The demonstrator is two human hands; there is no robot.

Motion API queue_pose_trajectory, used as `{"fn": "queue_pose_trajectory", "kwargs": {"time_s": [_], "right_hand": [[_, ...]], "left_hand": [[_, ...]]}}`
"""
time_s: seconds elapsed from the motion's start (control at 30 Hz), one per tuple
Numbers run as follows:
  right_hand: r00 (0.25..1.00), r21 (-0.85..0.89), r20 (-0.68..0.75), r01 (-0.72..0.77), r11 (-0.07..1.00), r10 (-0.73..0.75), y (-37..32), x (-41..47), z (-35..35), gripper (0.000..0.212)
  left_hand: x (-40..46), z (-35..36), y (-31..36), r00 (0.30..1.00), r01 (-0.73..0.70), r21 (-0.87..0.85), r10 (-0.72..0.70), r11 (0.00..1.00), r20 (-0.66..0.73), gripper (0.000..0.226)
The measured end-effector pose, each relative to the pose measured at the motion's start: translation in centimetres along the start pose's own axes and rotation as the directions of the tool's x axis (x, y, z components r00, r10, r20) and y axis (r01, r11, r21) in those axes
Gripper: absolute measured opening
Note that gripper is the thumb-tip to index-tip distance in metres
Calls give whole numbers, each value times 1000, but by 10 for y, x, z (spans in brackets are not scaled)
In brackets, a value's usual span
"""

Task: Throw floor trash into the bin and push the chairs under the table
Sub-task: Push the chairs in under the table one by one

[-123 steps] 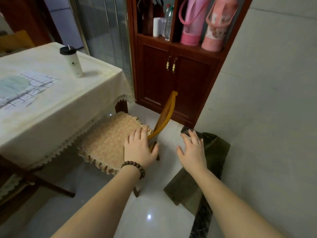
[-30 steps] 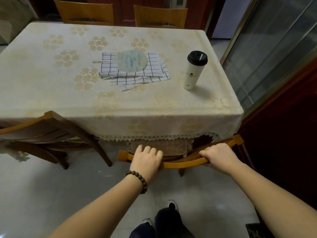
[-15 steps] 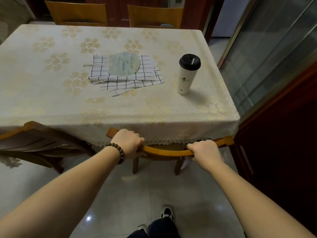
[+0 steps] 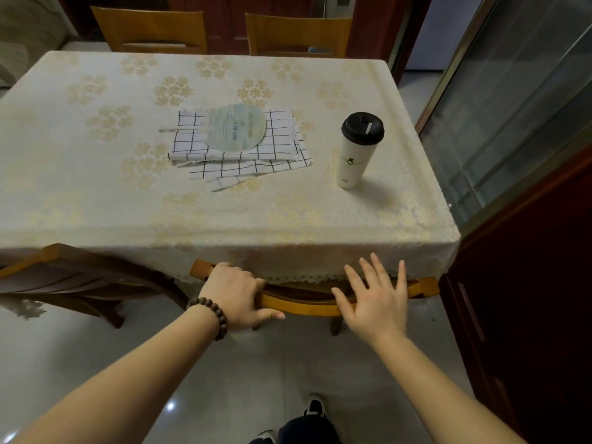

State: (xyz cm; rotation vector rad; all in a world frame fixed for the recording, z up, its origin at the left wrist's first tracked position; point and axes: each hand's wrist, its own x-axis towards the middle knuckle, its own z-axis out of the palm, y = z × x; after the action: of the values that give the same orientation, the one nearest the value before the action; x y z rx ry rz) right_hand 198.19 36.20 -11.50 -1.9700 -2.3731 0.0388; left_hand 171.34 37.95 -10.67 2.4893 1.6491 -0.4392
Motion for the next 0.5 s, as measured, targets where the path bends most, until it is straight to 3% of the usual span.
{"fn": "queue_pose_trajectory", "kwargs": {"time_s": [0.2, 0.37, 0.5], "right_hand": [[997, -12, -54, 47, 999, -47, 13, 35, 3, 60], [993, -70, 79, 93, 993, -87, 33, 58, -5, 69], [990, -47, 121, 75, 996, -69, 40, 65, -7, 71]], "left_hand": [[8, 0, 5, 993, 89, -60, -93, 994, -75, 111], [27, -7, 22, 974, 177, -111, -191, 978, -125, 109], [29, -3, 15, 974, 157, -85, -168, 984, -152, 103]]}}
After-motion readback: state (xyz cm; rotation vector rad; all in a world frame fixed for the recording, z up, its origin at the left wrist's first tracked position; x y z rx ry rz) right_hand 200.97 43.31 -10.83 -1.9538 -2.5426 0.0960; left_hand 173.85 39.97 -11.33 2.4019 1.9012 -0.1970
